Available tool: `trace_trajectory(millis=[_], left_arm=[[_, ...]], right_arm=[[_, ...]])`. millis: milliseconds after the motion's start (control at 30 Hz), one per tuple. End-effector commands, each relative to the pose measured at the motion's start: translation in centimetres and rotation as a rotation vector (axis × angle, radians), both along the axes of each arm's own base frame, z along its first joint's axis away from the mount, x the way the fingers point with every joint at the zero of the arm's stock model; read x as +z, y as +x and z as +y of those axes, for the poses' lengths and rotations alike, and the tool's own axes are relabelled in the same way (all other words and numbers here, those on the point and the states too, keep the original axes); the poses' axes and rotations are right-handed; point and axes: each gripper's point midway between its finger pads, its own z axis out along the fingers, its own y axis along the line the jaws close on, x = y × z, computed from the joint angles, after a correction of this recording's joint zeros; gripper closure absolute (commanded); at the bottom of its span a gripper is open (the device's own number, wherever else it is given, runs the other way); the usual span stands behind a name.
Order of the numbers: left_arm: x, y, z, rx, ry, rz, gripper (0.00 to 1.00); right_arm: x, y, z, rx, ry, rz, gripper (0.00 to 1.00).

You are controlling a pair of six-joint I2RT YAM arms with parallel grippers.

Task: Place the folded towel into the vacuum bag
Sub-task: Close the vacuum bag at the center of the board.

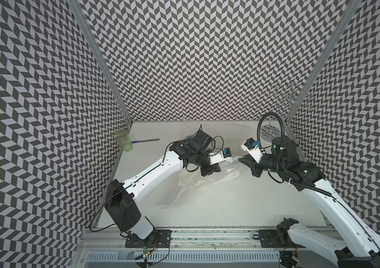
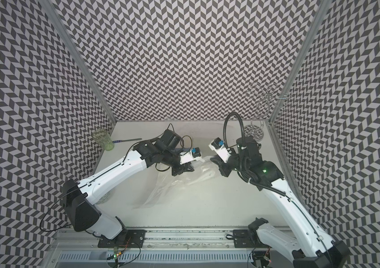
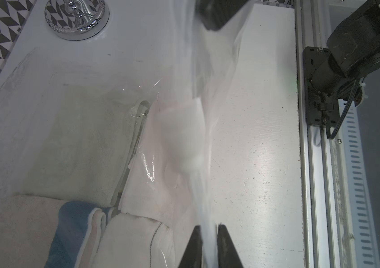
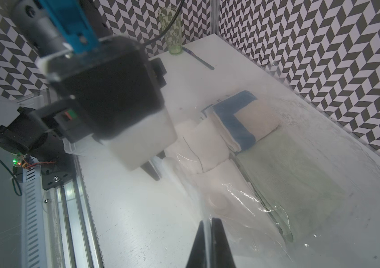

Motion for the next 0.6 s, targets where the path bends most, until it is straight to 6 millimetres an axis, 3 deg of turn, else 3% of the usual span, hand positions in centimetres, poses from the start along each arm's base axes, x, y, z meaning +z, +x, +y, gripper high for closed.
trace_trajectory(millis=[0,100,167,333,567], left_arm=[[3.9,0.2,-0.8,-0.013,-0.079,-0.045,0.69],[6.8,0.1,-2.3,-0.051,-0.179,-0.049,0.58],[7.6,0.0,-3.4,-0.071,-0.209,-0.043,0.55],[7.0,0.0,-4.9,-0.103,-0.198,-0.001,0.51],[5.6,0.1,-4.7,-0.100,-0.161,0.006,0.61]], right_arm=[[2.7,-0.4,0.6,0.044,0.076,-0.092,1.00],[2.5,-0.6,0.9,0.065,0.084,-0.080,1.00],[2.6,-0.9,1.2,0.088,0.099,-0.068,1.00],[2.3,-0.8,1.3,0.092,0.097,-0.064,1.00],[2.2,-0.7,1.3,0.089,0.092,-0.069,1.00]])
